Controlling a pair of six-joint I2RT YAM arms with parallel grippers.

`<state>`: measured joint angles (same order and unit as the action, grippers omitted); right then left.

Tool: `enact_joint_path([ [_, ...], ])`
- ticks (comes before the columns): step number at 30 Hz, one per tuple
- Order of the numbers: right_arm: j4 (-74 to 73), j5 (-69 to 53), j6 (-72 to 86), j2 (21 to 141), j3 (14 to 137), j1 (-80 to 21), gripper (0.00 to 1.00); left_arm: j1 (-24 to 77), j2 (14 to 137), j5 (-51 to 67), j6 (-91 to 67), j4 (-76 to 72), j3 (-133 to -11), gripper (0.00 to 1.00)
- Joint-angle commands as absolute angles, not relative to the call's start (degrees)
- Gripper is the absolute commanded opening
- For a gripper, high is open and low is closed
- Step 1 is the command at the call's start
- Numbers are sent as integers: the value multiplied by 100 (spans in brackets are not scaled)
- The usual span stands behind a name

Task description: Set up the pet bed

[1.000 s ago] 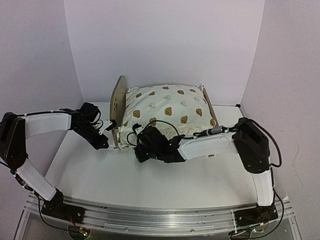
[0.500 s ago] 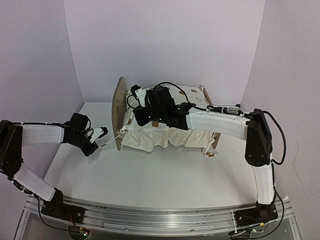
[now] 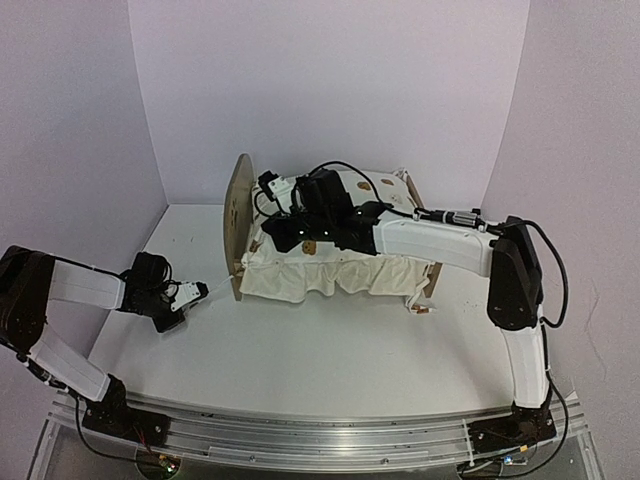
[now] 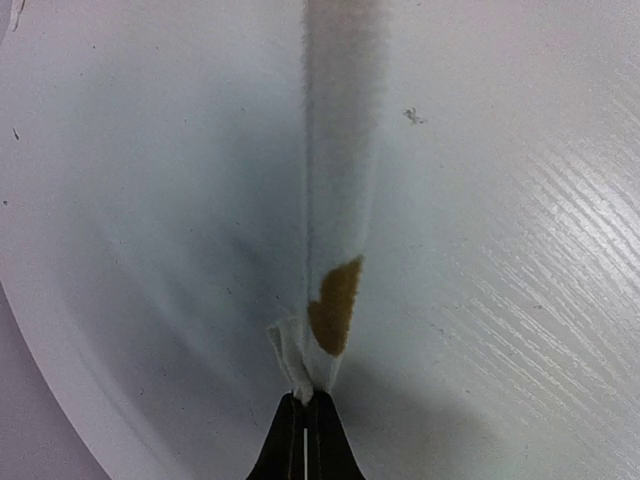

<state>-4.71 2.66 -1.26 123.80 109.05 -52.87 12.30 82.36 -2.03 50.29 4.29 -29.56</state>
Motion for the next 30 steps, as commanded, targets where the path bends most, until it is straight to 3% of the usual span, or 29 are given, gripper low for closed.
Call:
enact_joint_path([
  [1, 102, 592, -44, 11530, 10787, -4968, 0, 1058, 8466, -652, 5418, 679, -2724, 0],
  [19, 102, 686, 848, 11038, 10146, -4260, 0, 1017, 8512, -734, 5719, 533, -2559, 0],
  [25, 97, 29, 1129, 10822, 9781, -4843, 0, 1577, 7776, -61, 5237, 1766, -3468, 0],
  [30, 152, -1695, 780, 10708, 9283, -5554, 0, 2530, 7228, 776, 5337, 2413, -3533, 0],
])
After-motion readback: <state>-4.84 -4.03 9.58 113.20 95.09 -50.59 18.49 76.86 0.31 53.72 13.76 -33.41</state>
